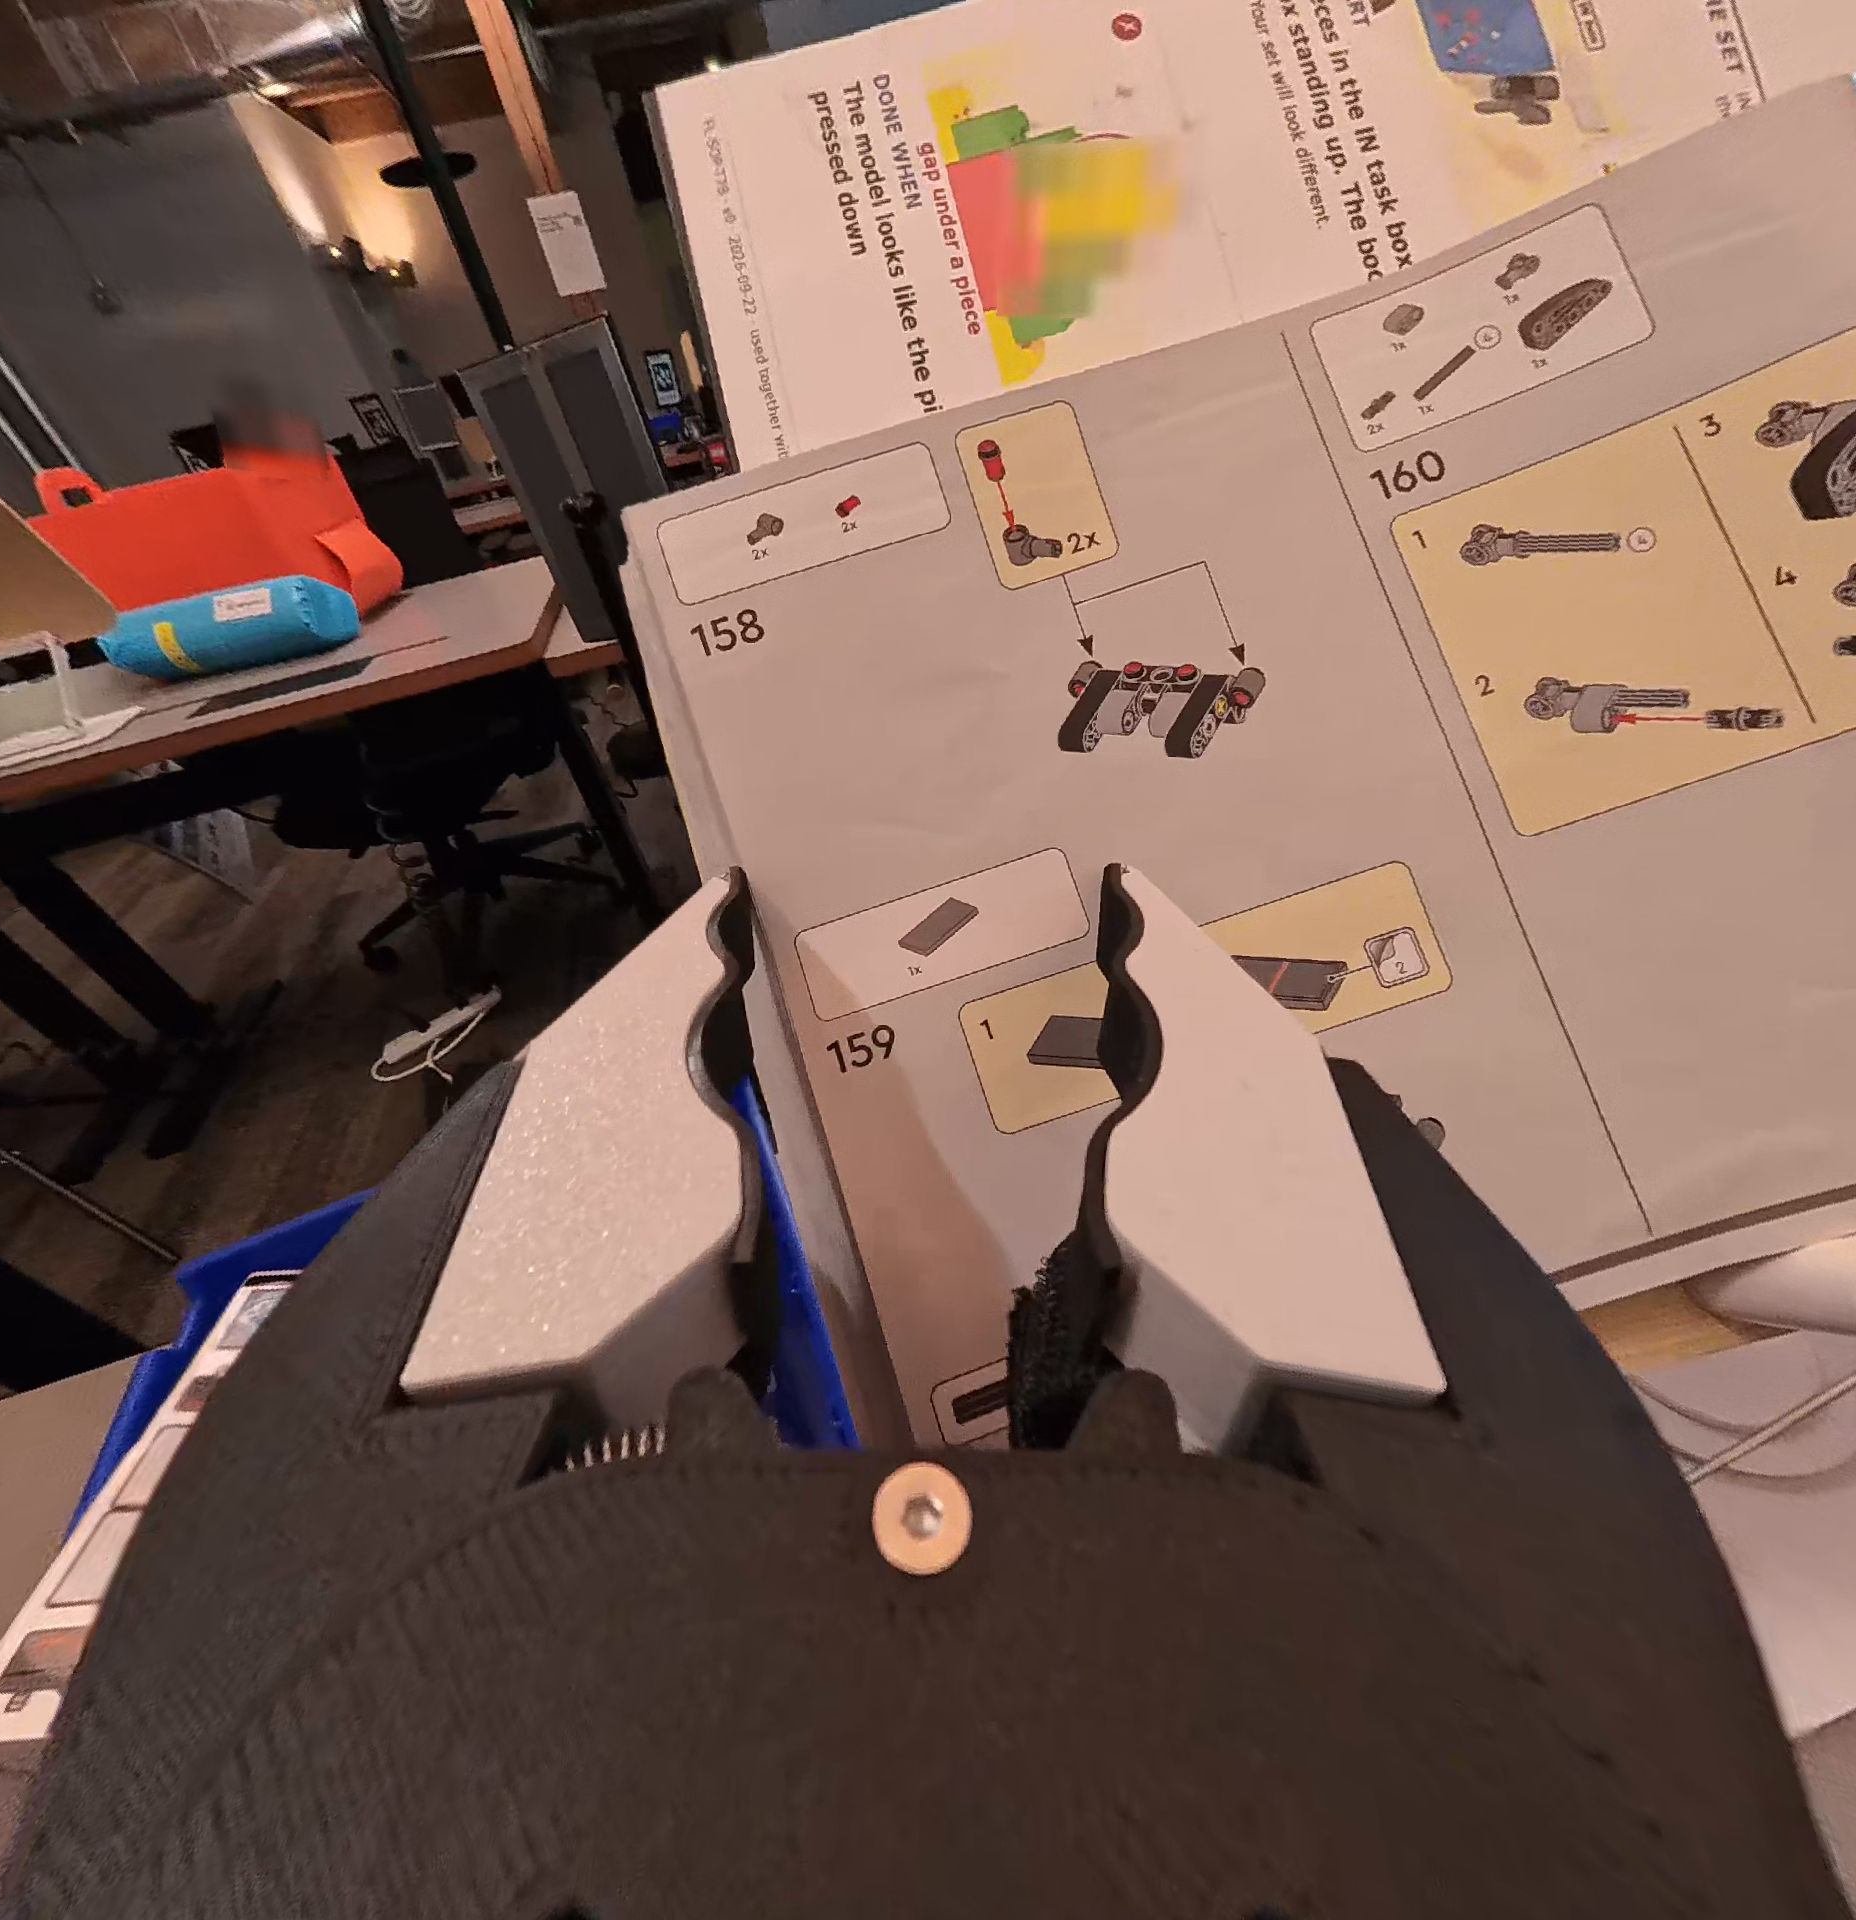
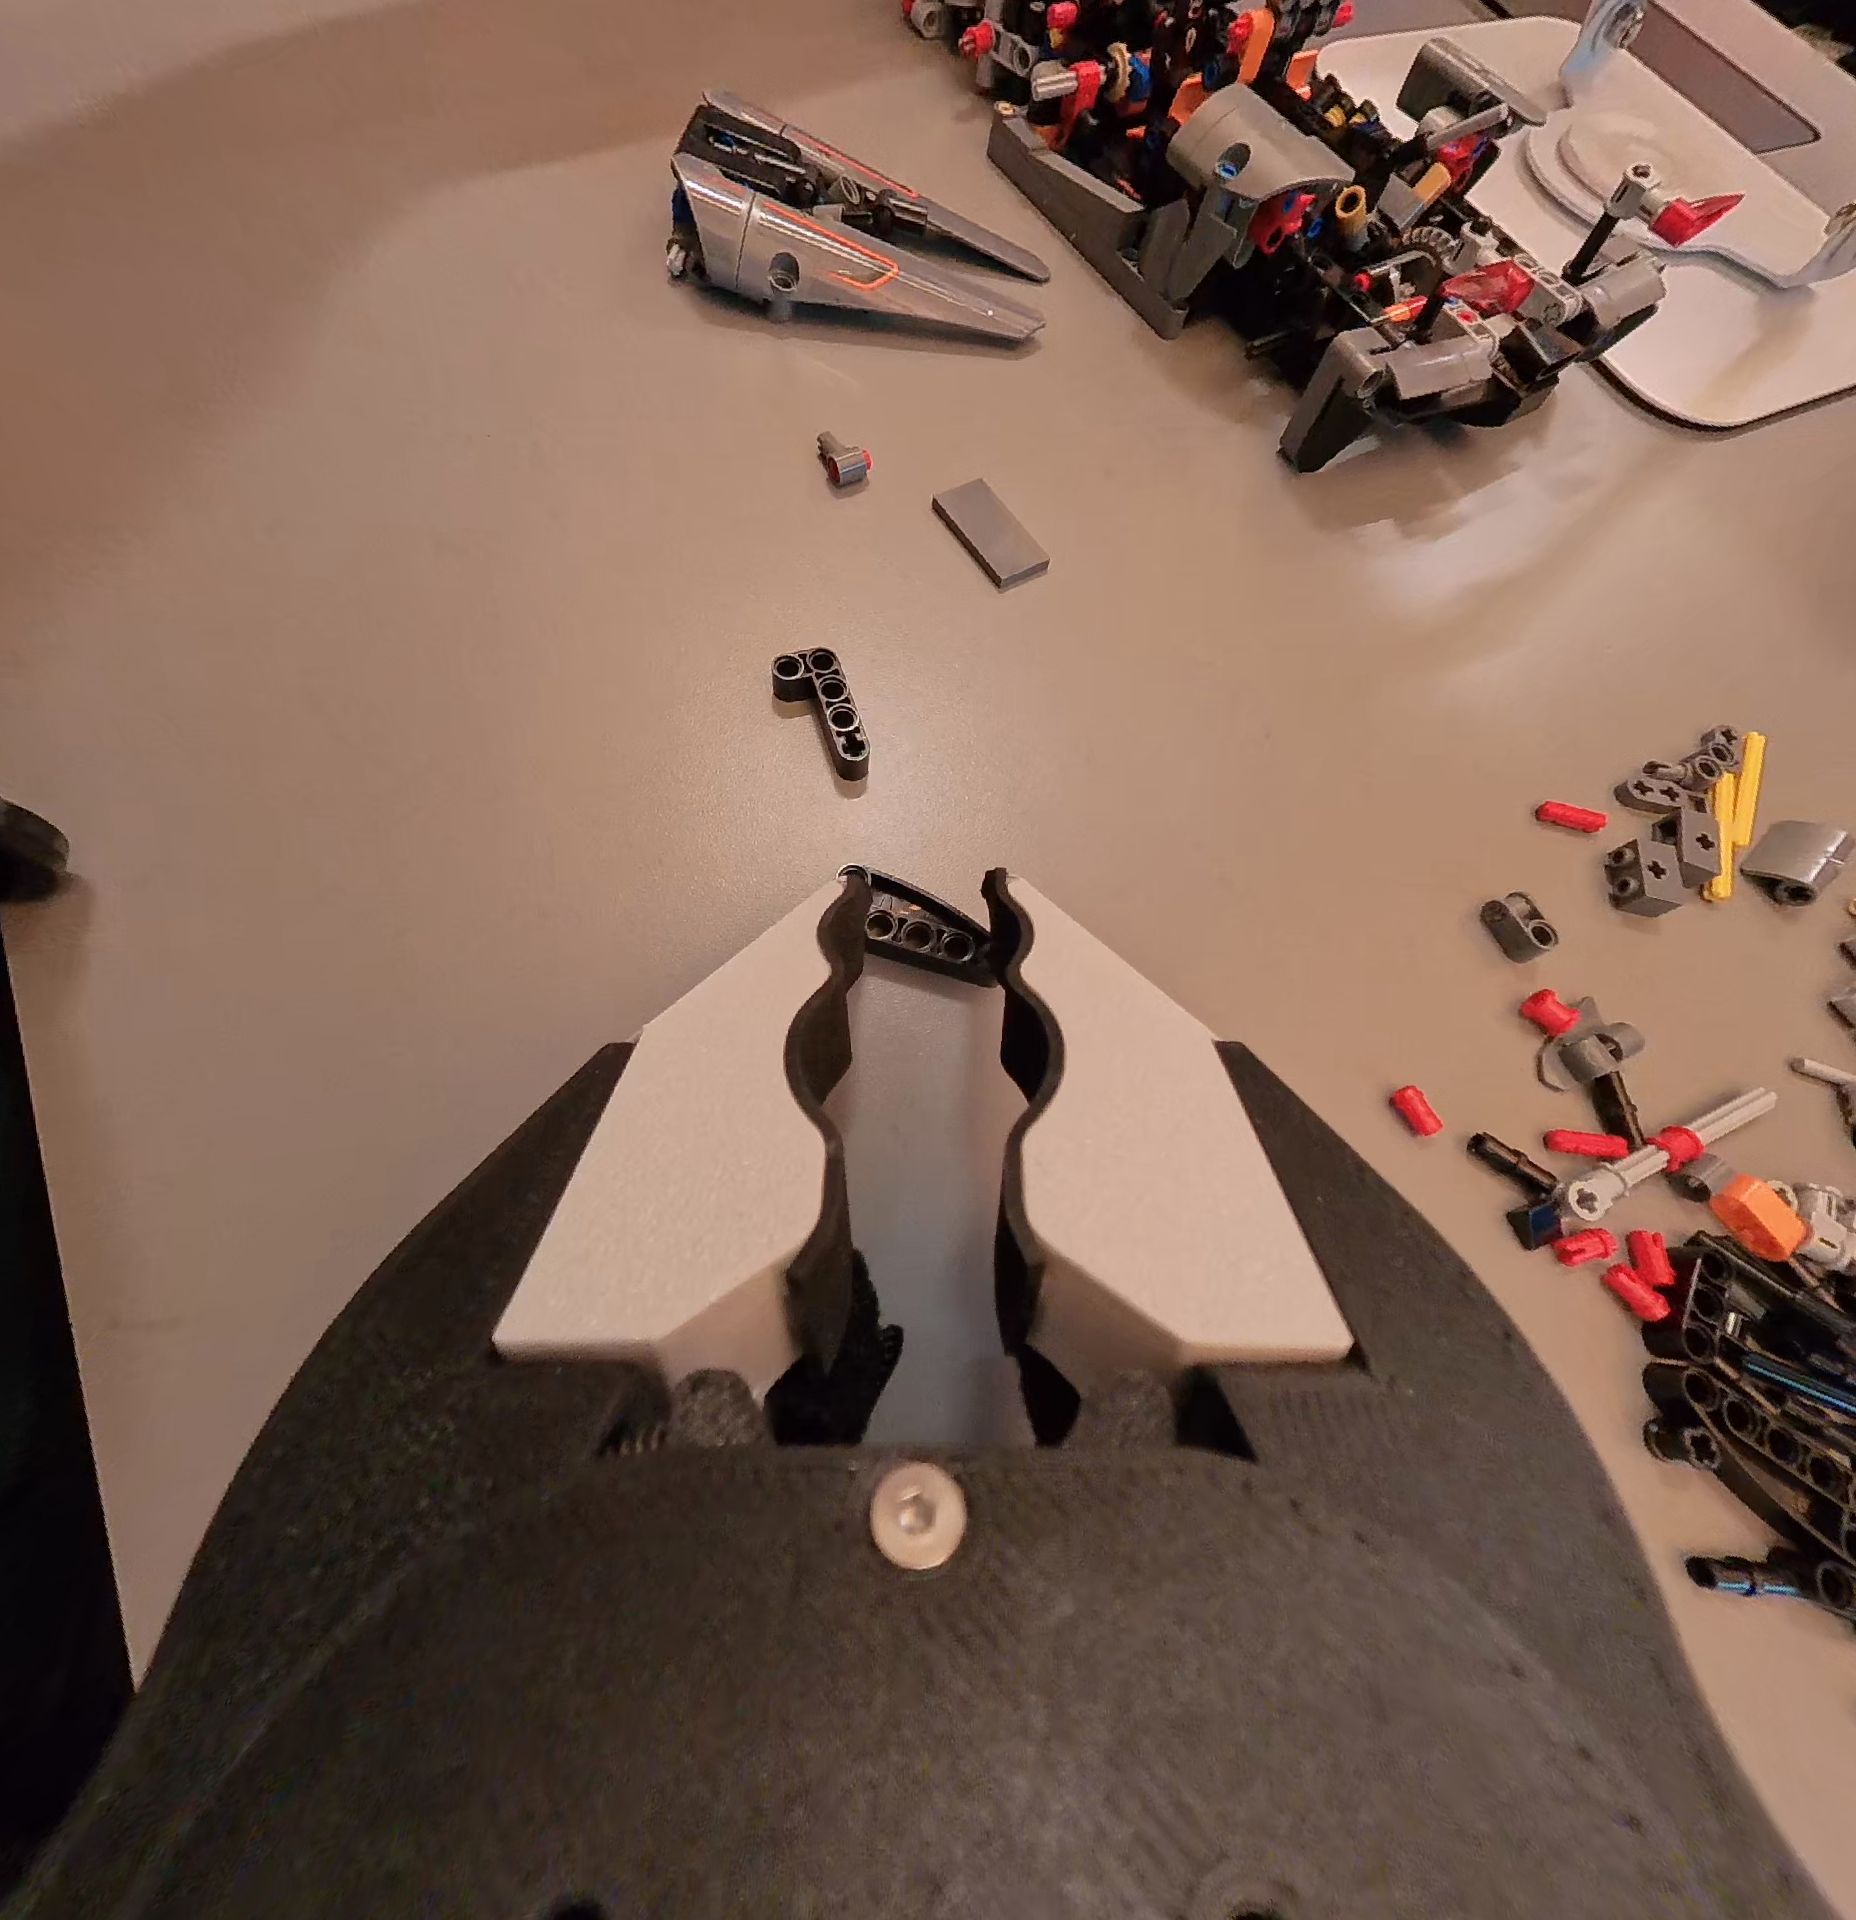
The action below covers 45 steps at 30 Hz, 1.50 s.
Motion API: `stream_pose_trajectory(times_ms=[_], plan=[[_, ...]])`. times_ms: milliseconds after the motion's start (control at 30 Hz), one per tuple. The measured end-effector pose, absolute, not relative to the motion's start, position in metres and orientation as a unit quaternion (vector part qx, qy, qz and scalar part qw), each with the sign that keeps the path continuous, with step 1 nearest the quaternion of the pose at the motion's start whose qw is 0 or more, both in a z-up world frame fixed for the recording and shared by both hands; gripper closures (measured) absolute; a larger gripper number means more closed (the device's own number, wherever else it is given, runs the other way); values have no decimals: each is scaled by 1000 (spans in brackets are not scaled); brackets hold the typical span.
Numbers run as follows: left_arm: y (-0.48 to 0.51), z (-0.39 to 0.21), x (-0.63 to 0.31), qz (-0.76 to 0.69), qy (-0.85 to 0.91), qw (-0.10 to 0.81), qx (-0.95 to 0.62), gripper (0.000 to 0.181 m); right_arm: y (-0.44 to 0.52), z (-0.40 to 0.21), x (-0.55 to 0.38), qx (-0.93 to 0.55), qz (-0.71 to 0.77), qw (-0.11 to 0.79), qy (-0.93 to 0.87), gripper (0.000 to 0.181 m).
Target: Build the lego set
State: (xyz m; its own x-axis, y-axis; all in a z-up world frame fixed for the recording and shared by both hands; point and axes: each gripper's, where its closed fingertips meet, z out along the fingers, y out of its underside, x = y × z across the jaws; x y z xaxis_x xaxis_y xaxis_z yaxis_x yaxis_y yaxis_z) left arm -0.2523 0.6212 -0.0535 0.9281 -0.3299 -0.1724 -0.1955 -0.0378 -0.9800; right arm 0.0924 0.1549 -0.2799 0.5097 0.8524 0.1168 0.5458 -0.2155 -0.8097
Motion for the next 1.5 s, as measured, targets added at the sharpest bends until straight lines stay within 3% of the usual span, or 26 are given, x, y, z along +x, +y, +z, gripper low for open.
stream_pose_trajectory(times_ms=[233, 333, 433, 600, 733, 833, 1300, 1333, 1367, 1500], plan=[[620, -55, -251, -31, 184, 669, -720, 121, 156, -279, 93, -757, 181, 427, -460, 160], [619, -56, -254, -21, 184, 668, -721, 130, 156, -279, 93, -757, 180, 428, -460, 160], [615, -57, -250, -22, 201, 667, -717, 156, 155, -278, 93, -756, 181, 430, -460, 160], [617, -51, -257, 5, 195, 676, -710, 159, 155, -277, 93, -754, 182, 432, -460, 161], [621, -52, -253, -25, 203, 665, -718, 137, 156, -276, 93, -753, 182, 435, -459, 161], [623, -53, -251, -43, 201, 659, -723, 134, 156, -276, 93, -753, 182, 434, -459, 161], [624, -64, -231, -152, 204, 618, -744, 141, 156, -277, 94, -754, 182, 434, -458, 162], [622, -65, -228, -157, 210, 615, -743, 136, 156, -277, 94, -754, 182, 434, -458, 161], [619, -65, -221, -169, 228, 610, -740, 120, 156, -277, 94, -754, 182, 434, -458, 162], [607, -64, -212, -178, 248, 606, -734, 116, 156, -276, 94, -753, 183, 435, -457, 162]])
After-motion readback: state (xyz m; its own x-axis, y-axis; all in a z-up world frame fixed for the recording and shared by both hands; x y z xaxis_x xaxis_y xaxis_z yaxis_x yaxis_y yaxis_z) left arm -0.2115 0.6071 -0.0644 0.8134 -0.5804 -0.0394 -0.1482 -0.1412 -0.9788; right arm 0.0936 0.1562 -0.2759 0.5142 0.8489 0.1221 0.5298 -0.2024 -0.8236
